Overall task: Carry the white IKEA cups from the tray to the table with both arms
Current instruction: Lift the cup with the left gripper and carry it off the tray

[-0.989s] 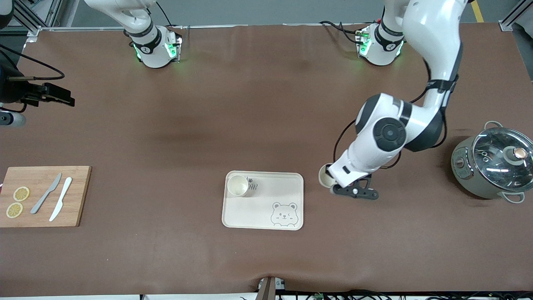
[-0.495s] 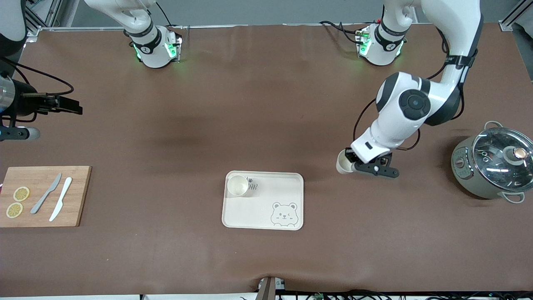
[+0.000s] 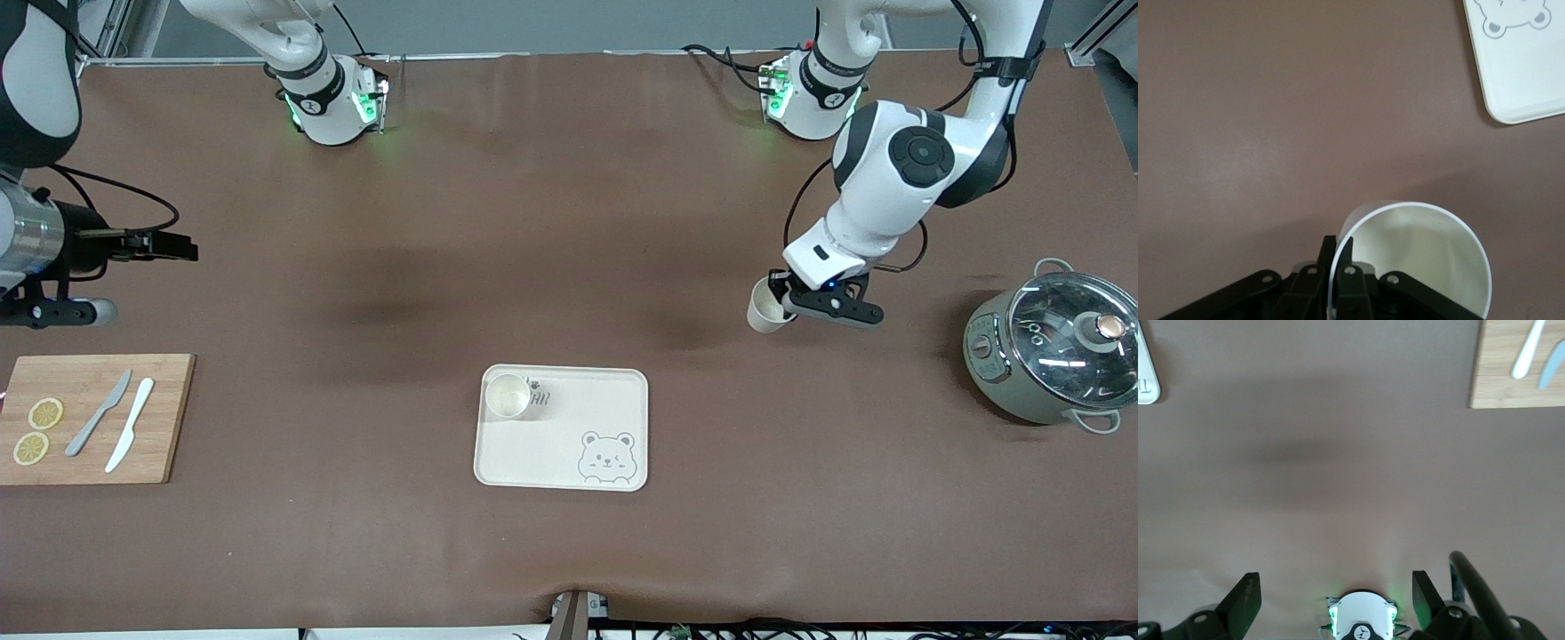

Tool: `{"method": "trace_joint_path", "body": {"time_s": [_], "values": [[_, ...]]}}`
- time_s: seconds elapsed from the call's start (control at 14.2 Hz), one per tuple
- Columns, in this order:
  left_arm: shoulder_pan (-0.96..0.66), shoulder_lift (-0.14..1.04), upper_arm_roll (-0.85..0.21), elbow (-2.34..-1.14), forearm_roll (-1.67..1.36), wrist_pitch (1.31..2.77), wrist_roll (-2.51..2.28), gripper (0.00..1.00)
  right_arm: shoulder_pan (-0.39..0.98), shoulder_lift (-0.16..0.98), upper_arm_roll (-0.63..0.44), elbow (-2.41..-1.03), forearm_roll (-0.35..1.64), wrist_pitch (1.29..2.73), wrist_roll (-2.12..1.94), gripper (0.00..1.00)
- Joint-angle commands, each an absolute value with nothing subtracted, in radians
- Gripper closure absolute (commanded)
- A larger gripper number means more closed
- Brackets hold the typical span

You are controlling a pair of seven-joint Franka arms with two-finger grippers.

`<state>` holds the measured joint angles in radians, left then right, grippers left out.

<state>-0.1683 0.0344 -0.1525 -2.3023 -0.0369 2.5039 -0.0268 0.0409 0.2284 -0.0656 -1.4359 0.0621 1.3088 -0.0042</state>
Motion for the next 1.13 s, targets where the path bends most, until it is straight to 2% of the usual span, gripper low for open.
{"method": "trace_joint_path", "body": {"time_s": [0.0,0.57,1.06], "values": [[-0.152,-0.014,-0.167,-2.414,-0.063,2.586,0.009,1.00,0.040,0.249,-0.060,-1.424,0.089,1.308,0.018,0.00],[-0.057,-0.058,-0.167,-2.540,-0.173,2.614,0.236,1.00,0.083,0.290,-0.057,-1.436,0.126,1.356,0.152,0.00],[-0.038,-0.051,-0.169,-2.632,-0.241,2.744,0.307,1.00,0.101,0.298,-0.057,-1.451,0.152,1.387,0.245,0.00]]}}
